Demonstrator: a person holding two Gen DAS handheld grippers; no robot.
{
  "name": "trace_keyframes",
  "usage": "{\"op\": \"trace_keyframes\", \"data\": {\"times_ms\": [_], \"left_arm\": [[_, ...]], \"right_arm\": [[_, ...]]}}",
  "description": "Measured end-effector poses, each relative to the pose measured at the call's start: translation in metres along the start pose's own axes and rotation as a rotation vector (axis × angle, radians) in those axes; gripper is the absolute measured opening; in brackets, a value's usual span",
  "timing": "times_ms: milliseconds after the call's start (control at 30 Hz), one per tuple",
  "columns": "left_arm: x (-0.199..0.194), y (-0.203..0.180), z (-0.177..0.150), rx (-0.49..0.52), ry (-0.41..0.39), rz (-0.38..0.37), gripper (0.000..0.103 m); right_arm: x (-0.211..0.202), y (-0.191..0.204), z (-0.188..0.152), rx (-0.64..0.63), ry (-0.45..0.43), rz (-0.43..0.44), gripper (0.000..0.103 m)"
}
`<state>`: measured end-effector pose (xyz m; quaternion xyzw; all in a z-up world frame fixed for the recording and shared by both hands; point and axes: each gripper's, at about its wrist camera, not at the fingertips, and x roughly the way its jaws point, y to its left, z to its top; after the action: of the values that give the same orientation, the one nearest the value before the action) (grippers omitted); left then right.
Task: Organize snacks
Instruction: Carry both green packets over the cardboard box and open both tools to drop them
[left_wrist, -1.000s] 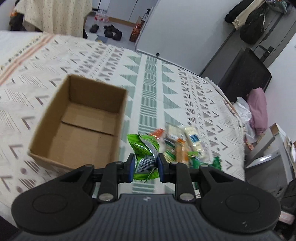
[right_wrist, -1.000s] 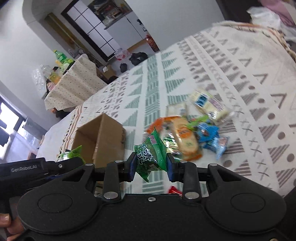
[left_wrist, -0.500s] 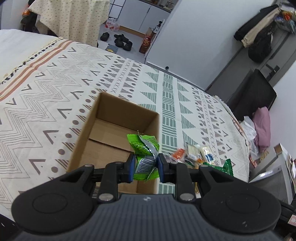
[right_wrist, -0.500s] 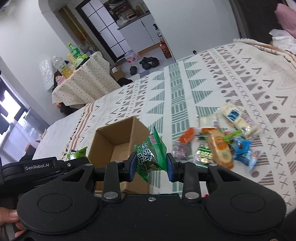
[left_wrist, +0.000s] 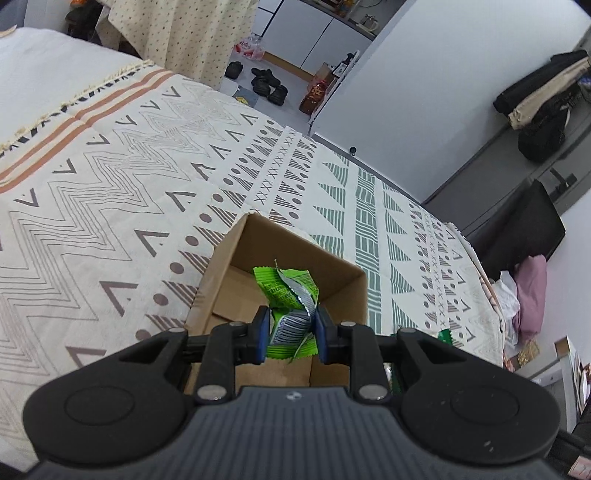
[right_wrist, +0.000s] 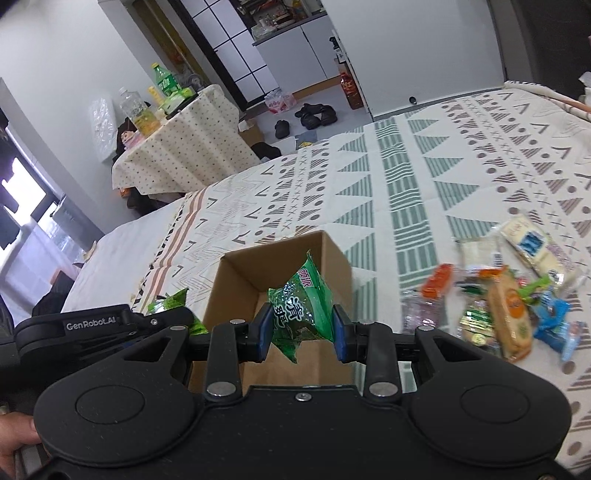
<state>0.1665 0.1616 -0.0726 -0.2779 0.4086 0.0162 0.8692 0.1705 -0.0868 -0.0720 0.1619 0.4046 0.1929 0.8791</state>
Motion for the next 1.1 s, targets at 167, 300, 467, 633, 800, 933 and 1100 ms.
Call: {"op": "trace_keyframes", "data": {"times_ms": [167,300,467,633,800,933,1100], "left_arm": [[0.022,0.009,0.010,-0.032,0.021,-0.009,0.024],[0.036,0.014,0.016,-0.058,0.040,-0.028,0.025],[0.044,0.015,0.024,-0.057,0.028,-0.022,0.028],[0.042,0.016,0.027,-0.051,0.017,-0.004,0.045],[0.034,0.015,0.025,-0.047,0.016,0.018,0.061],[0.024,0.015,0.019,-0.054,0.027,0.057,0.084],[0.018,0.007,0.007,-0.028,0.058,0.110,0.087]], "right_arm": [[0.023,0.012,0.005,-0.008,0.021,-0.009,0.032],[0.040,0.017,0.009,0.000,0.037,-0.013,0.032],[0.058,0.023,0.015,0.011,0.049,-0.016,0.032],[0.069,0.024,0.022,0.021,0.051,-0.020,0.032],[0.072,0.024,0.026,0.049,0.033,0.007,0.033],[0.072,0.021,0.030,0.078,0.015,0.028,0.048],[0.050,0.008,0.029,0.081,-0.019,-0.010,0.078]]}}
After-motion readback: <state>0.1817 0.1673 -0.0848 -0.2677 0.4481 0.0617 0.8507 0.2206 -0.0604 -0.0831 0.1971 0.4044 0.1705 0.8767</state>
